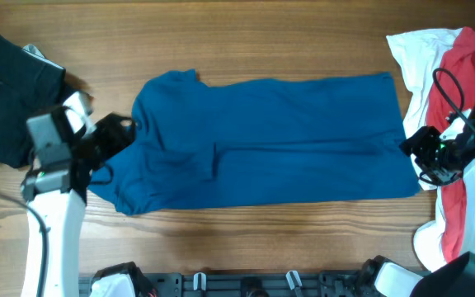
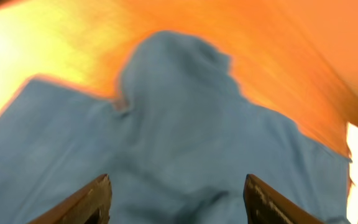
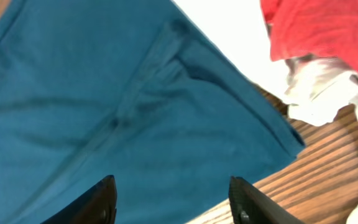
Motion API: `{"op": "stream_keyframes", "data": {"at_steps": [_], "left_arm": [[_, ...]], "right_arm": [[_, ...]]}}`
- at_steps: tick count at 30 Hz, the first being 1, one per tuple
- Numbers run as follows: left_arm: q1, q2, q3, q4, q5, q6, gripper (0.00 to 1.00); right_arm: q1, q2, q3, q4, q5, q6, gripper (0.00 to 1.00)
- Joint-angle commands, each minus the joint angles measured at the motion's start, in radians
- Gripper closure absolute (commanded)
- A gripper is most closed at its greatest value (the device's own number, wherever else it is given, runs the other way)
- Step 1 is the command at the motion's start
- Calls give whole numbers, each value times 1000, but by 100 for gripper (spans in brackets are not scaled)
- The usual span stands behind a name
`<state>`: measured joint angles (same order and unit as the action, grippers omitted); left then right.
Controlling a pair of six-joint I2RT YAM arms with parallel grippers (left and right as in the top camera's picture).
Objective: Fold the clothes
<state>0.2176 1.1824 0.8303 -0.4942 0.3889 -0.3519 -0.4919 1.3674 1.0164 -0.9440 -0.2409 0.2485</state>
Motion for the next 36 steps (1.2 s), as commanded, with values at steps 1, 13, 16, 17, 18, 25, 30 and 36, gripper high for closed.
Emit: {"op": "stream_keyframes", "data": {"at_steps": [1, 13, 16, 17, 18, 25, 30, 36], "left_arm": [[-93, 151, 126, 47, 11, 31, 33], [-216, 1043, 1120, -370, 2, -2, 35], [-220, 1167, 1254, -431, -1, -31, 38], [-222, 1184, 1256, -425, -11, -43, 39], [-230, 1206, 1256, -420, -39, -48, 39], [-295, 1269, 1255, -440, -124, -45, 39], [-307, 1273, 1255, -477, -198, -45, 46], [-307, 1274, 1255, -492, -260, -45, 79]], "right_arm": [[1, -16, 18, -27, -53, -66, 41], [1, -16, 16, -33, -52, -67, 41], [1, -16, 16, -37, -53, -67, 41], [1, -16, 16, -37, -53, -67, 41], [1, -16, 16, -37, -53, -66, 41], [1, -16, 16, -39, -52, -66, 41], [1, -16, 16, -39, -52, -67, 41], [1, -16, 16, -41, -49, -66, 41]]}}
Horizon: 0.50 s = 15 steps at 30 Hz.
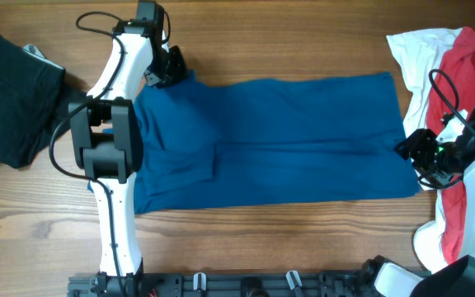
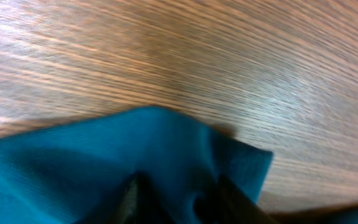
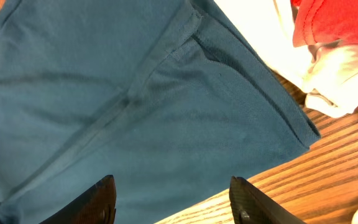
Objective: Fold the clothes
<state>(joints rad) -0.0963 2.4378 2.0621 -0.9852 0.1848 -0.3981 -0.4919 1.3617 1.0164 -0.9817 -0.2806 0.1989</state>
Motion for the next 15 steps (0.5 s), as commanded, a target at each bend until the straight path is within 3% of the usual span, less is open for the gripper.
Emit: {"op": "stream_keyframes", "data": {"at_steps": [1, 2, 6, 11, 15], "left_arm": [[6, 18, 23, 0, -56, 1, 88], [6, 18, 23, 2, -56, 2, 96], [7, 16, 24, 5, -43, 3, 96], [19, -72, 24, 15, 53, 32, 96], [20, -143, 24, 14, 54, 31, 96]], "right_arm": [[1, -10, 16, -3, -10, -17, 41], [1, -10, 16, -3, -9, -17, 41], [1, -10, 16, 1, -10, -17, 42], [26, -10, 16, 42, -61, -46, 52], [115, -4, 36, 98, -61, -51, 49]]}}
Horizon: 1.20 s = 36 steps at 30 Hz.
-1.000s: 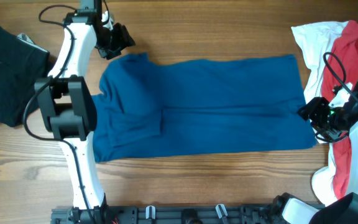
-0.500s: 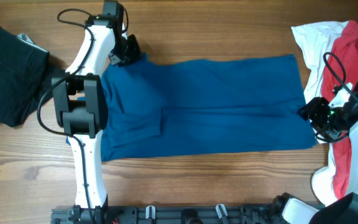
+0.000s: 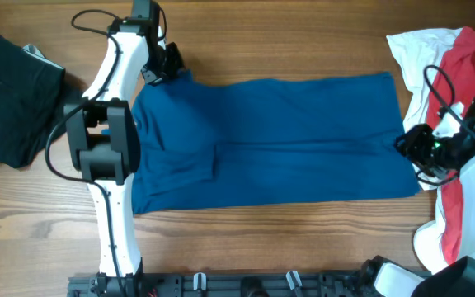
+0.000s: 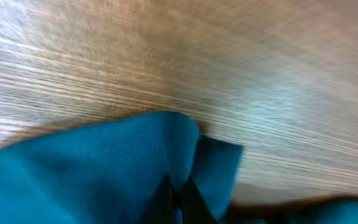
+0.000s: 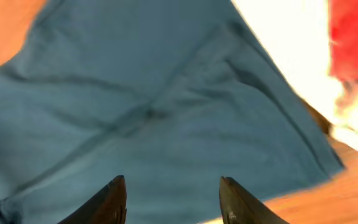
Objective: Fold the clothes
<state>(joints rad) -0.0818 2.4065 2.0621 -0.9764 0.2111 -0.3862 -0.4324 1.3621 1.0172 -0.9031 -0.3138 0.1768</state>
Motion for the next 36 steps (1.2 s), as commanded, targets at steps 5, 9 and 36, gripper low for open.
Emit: {"op": "stream_keyframes", "data": {"at_steps": [5, 9, 36], "left_arm": [[5, -159, 24, -15, 51, 12, 96], [5, -164, 24, -30, 50, 13, 96], [-34, -136, 16, -173, -68, 16, 96]], "right_arm": [[167, 114, 214, 47, -21, -48, 33], [191, 272, 346, 121, -18, -88, 24], [198, 812, 365, 723, 257, 61, 20]]}}
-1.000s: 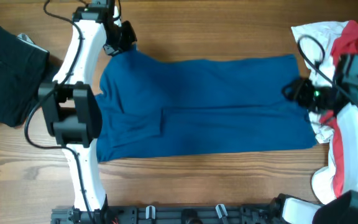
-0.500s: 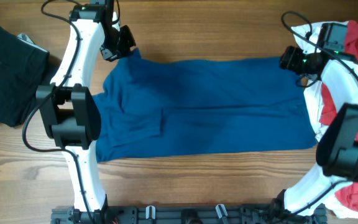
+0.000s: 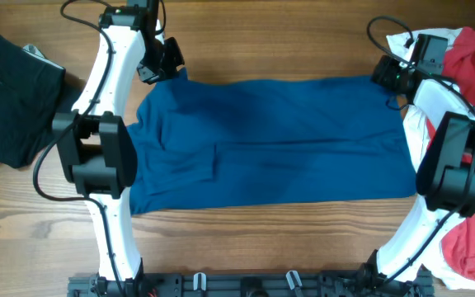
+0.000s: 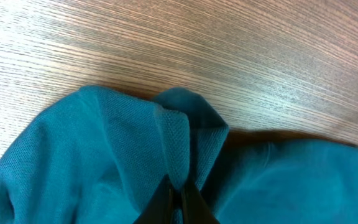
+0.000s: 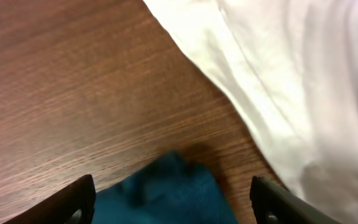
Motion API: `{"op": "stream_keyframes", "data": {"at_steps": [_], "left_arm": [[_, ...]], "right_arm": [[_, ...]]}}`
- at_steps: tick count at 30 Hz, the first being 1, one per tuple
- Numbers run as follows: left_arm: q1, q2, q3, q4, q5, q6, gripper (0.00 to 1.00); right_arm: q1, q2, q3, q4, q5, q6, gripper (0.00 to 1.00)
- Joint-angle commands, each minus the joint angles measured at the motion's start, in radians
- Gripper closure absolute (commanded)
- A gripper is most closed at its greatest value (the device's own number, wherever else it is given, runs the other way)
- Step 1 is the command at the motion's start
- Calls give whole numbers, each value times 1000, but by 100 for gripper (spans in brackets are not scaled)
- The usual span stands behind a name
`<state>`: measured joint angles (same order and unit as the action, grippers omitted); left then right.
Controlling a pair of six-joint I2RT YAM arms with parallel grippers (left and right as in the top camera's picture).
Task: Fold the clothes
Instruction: 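Grasp the teal shirt's top-right corner with the right gripper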
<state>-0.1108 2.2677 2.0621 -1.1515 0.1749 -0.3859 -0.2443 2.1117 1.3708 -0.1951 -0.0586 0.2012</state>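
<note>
A blue garment point(image 3: 279, 140) lies spread flat across the wooden table point(image 3: 262, 41). My left gripper point(image 3: 165, 68) is at its far left corner, shut on a pinch of the blue fabric point(image 4: 166, 124); in the left wrist view the left gripper point(image 4: 178, 194) has its dark tips closed together on a raised fold. My right gripper point(image 3: 390, 76) is at the far right corner and stands open. In the right wrist view the right gripper point(image 5: 171, 190) has that blue corner point(image 5: 173, 186) lying between its spread fingers point(image 5: 79, 198), not gripped.
A folded black cloth point(image 3: 11, 95) lies at the far left. White cloth point(image 3: 425, 43) and red cloth point(image 3: 472, 49) are piled at the right edge, the white cloth point(image 5: 278, 81) close beside the blue corner. The arm bases sit along the near edge.
My right gripper has moved from the middle of the garment's right edge to its far right corner, still open. My left gripper stays shut on the far left corner, the fabric there bunched higher.
At first both grippers were open at the garment's left and right edges. Then the left one was at the far left corner with its fingers around the fabric, then shut on it. The right one is now over the far right corner.
</note>
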Motion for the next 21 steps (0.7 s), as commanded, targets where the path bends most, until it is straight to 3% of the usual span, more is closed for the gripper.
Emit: {"op": "stream_keyframes", "data": {"at_steps": [1, 5, 8, 13, 15, 21], "left_arm": [[-5, 3, 16, 2, -31, 16, 96], [-5, 3, 16, 2, -31, 16, 96], [-5, 3, 16, 2, -37, 16, 96], [-5, 3, 16, -2, -43, 16, 96], [-4, 3, 16, -23, -43, 16, 96], [8, -4, 17, -65, -42, 16, 96]], "right_arm": [[12, 74, 11, 25, -10, 37, 20], [30, 99, 11, 55, -29, 49, 30], [35, 103, 11, 53, -27, 77, 60], [34, 103, 11, 30, 10, 99, 74], [31, 96, 11, -55, 137, 188, 91], [10, 6, 13, -143, 166, 190, 92]]}}
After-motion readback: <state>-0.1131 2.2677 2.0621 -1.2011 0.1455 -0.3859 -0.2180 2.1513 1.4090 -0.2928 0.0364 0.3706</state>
